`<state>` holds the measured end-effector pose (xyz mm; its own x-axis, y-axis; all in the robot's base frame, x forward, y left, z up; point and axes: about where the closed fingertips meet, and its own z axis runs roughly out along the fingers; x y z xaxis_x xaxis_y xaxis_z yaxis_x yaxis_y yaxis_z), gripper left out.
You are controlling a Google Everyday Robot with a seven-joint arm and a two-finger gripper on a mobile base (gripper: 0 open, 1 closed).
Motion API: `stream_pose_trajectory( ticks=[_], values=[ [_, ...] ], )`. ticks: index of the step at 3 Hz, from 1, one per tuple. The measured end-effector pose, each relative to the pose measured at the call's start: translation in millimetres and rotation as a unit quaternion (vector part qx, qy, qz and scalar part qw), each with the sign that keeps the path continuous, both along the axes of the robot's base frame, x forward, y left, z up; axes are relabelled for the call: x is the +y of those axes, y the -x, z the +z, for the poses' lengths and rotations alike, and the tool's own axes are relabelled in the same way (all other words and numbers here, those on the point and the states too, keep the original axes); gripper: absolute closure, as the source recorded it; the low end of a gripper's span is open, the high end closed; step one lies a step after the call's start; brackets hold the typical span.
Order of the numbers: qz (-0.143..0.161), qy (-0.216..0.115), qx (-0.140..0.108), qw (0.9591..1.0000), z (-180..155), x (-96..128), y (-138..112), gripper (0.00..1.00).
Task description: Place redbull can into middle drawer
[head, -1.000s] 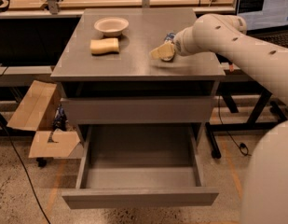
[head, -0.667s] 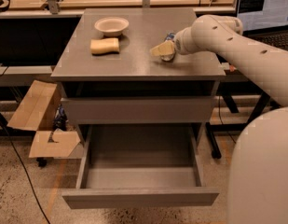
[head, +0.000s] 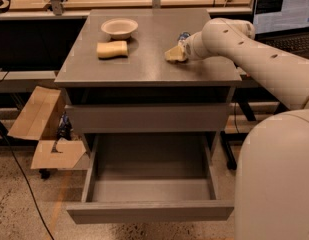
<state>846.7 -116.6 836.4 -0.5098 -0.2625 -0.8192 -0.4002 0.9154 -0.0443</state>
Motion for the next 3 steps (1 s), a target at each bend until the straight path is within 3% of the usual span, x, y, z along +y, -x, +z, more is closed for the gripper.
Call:
stream_pose_trajectory(
  ticks=[2, 3],
  values=[
    [0.022, 0.033, -0.015, 0.9991, 20, 8, 17, 0.87],
    [0.045, 0.048, -0.027, 0.9974, 43, 8, 38, 1.0]
  ],
)
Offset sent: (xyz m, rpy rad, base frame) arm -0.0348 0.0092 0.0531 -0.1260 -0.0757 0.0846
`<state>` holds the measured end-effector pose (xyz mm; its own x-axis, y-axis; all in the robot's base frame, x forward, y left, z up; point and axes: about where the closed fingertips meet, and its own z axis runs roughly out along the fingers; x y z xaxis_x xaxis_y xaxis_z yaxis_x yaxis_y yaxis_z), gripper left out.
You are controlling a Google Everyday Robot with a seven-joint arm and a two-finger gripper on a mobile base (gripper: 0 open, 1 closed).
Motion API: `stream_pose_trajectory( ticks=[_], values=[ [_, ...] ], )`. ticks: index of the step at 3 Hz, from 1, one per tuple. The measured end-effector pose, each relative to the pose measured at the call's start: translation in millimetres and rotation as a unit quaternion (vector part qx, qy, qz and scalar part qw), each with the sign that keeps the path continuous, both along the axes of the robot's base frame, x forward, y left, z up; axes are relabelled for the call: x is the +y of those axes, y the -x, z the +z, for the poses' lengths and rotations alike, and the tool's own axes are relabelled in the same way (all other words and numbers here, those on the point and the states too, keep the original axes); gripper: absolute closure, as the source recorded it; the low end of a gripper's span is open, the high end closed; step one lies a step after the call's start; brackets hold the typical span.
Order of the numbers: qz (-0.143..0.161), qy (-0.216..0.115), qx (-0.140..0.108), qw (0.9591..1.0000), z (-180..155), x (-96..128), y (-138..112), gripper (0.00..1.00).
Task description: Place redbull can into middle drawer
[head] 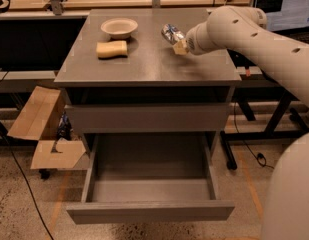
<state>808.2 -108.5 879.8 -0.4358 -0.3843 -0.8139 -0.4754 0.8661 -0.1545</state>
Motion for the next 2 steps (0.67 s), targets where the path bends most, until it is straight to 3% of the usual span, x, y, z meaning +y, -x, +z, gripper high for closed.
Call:
stream_pose_trajectory(
  ticks=[1, 2],
  values=[
    [0.034, 0.006, 0.001, 0.9994, 13, -4, 34, 1.0],
    [0.082, 0.013, 0.016, 0.9964, 16, -14, 88, 1.0]
  ],
)
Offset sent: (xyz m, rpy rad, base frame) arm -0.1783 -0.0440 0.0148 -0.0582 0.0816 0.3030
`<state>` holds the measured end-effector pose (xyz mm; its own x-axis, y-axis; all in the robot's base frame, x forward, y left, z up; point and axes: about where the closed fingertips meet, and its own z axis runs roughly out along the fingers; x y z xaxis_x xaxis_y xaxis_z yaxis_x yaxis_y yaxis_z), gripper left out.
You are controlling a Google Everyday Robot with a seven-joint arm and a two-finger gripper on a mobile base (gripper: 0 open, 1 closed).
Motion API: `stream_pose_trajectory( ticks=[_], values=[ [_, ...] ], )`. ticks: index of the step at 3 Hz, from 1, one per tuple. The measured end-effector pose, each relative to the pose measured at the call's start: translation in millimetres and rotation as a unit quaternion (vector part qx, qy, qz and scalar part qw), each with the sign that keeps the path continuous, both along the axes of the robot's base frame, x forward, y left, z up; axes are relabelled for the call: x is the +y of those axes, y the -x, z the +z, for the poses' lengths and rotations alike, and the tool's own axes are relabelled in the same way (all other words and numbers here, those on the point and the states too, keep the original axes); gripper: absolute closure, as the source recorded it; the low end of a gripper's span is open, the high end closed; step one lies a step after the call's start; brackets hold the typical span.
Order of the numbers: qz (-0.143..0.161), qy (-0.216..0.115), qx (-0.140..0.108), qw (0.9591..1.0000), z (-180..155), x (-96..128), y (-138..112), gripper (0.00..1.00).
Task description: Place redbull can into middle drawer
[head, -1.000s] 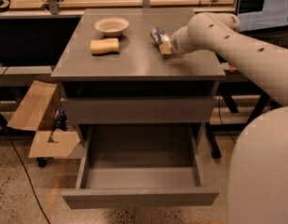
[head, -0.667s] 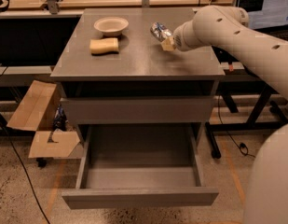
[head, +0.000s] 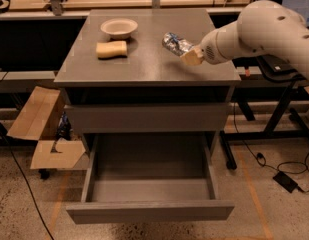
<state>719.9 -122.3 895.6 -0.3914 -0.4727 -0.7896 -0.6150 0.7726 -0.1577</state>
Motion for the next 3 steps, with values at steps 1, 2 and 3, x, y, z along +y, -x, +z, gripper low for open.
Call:
stream_pose_trajectory(
  ticks=[1, 2, 3],
  values=[
    [0.029, 0.0, 0.01, 0.9995, 0, -29, 67, 1.0],
    [0.03, 0.0, 0.011, 0.9995, -1, -26, 66, 1.0],
    [0.044, 0.013, 0.018, 0.9988, -2, -26, 78, 1.0]
  ],
)
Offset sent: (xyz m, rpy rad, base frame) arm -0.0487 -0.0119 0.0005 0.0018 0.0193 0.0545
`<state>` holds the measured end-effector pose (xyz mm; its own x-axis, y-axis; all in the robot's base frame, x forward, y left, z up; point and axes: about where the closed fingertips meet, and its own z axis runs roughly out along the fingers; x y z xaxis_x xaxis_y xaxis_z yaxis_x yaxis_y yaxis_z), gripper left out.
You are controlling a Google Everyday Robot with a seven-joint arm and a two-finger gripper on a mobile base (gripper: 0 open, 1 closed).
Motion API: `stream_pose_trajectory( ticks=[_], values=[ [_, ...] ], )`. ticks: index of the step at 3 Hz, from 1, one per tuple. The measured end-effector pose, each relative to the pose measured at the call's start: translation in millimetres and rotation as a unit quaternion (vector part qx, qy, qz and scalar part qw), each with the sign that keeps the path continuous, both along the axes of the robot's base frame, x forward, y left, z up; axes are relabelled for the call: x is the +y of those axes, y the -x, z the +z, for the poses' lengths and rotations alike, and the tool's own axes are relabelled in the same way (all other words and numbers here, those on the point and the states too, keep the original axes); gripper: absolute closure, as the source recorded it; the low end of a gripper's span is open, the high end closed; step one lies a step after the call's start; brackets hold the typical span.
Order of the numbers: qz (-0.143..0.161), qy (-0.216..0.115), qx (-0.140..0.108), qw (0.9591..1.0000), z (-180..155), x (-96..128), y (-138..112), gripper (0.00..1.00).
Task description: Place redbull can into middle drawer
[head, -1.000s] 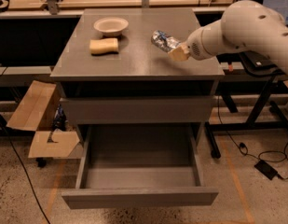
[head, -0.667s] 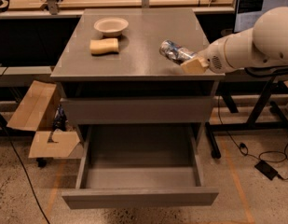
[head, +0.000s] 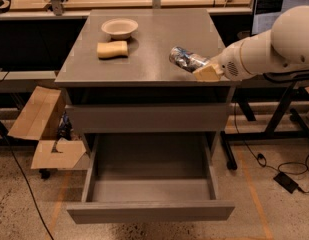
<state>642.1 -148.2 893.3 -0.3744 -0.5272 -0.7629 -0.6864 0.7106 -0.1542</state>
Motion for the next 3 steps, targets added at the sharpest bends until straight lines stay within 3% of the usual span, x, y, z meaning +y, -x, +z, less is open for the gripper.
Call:
stream_pose_trajectory(
  ticks=[1, 3],
  values=[
    [0.018, 0.013, 0.003, 0.9997, -4, 2, 34, 1.0],
    [0.059, 0.028, 0.005, 0.9979, -67, 23, 111, 1.0]
  ],
)
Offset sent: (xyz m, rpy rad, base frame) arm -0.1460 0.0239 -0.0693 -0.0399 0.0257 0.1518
